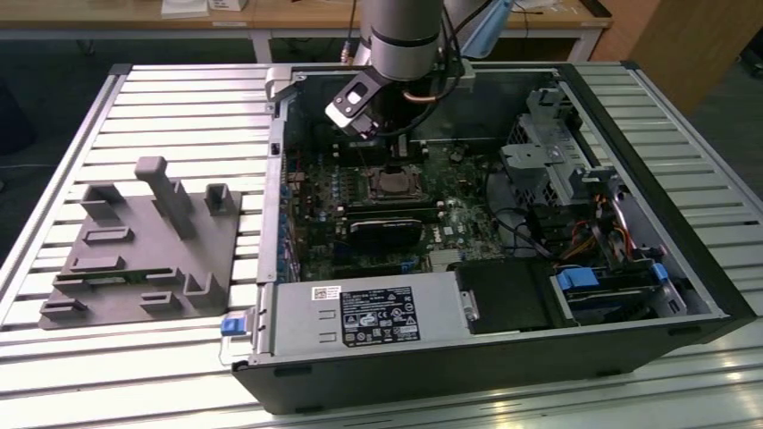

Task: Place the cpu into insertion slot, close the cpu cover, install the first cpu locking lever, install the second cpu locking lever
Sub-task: 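Close the cpu cover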

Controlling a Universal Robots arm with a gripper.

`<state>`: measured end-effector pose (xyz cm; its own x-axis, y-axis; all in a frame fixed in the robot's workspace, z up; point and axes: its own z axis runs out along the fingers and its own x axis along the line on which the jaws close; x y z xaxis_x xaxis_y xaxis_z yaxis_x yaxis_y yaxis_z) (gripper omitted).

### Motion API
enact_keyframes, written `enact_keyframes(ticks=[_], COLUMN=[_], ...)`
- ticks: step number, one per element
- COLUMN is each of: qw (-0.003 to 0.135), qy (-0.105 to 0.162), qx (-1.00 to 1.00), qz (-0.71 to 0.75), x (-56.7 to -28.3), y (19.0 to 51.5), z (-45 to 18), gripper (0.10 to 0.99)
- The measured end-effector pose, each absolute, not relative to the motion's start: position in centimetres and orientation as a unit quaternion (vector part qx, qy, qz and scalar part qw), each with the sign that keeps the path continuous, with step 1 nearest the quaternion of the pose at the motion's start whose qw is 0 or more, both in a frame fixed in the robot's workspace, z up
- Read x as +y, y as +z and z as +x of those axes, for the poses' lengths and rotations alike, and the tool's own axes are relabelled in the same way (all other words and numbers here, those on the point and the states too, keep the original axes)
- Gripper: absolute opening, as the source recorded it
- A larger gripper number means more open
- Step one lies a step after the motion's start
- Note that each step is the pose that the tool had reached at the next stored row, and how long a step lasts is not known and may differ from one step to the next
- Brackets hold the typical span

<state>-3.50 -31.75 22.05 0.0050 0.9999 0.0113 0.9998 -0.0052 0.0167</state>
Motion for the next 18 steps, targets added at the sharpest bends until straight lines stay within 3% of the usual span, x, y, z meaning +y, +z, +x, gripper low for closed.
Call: enact_keyframes(ticks=[18], qw=[0.001], qy=[0.010], qx=[0.786], qz=[0.618], x=[-31.76], y=[22.01], z=[-3.51], gripper=[0.106])
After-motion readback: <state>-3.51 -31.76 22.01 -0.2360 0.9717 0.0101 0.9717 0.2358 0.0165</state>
